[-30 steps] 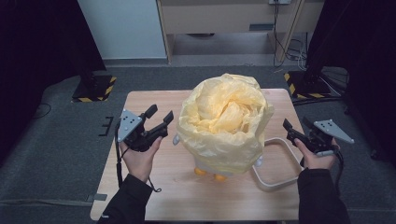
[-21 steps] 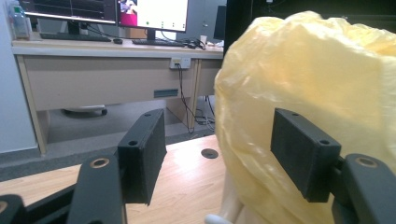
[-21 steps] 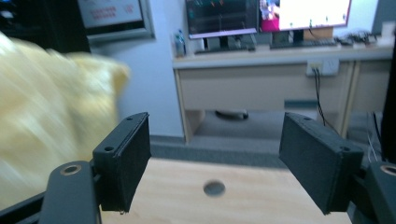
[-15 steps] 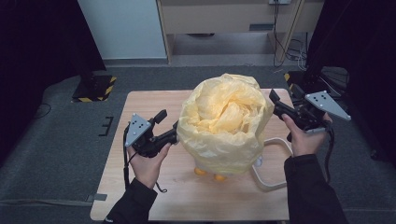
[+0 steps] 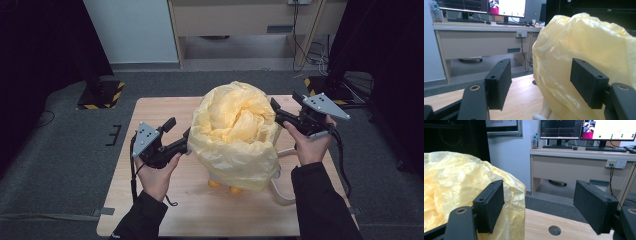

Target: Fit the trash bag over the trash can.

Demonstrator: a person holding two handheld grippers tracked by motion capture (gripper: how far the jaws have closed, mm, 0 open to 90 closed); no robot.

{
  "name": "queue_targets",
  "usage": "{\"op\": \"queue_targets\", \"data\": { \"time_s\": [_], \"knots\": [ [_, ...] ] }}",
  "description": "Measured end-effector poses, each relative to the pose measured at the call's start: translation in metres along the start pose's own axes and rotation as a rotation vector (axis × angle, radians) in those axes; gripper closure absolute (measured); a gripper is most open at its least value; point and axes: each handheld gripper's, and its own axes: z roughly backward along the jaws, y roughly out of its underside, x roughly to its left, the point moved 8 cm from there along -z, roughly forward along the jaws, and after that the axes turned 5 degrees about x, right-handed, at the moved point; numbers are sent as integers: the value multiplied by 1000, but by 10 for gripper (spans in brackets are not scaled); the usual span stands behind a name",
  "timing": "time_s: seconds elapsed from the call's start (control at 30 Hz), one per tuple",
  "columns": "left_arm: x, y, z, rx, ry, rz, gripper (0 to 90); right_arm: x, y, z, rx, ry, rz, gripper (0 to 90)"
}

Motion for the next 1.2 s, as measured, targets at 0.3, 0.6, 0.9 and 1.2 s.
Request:
{"op": "queue_targets", "data": {
  "time_s": [0.3, 0.6, 0.9, 1.2],
  "knots": [
    [-4, 4, -3, 13, 14, -3, 321, -6, -16, 9, -43, -8, -31, 241],
    [-6, 5, -4, 18, 19, -3, 317, -2, -42, 17, -82, -29, -26, 225],
    [-8, 7, -6, 22, 27, 2, 316, 9, -58, 23, -100, -38, 3, 218],
    [-7, 8, -6, 27, 24, -5, 316, 19, -75, 30, -126, -81, 17, 218]
  ]
}}
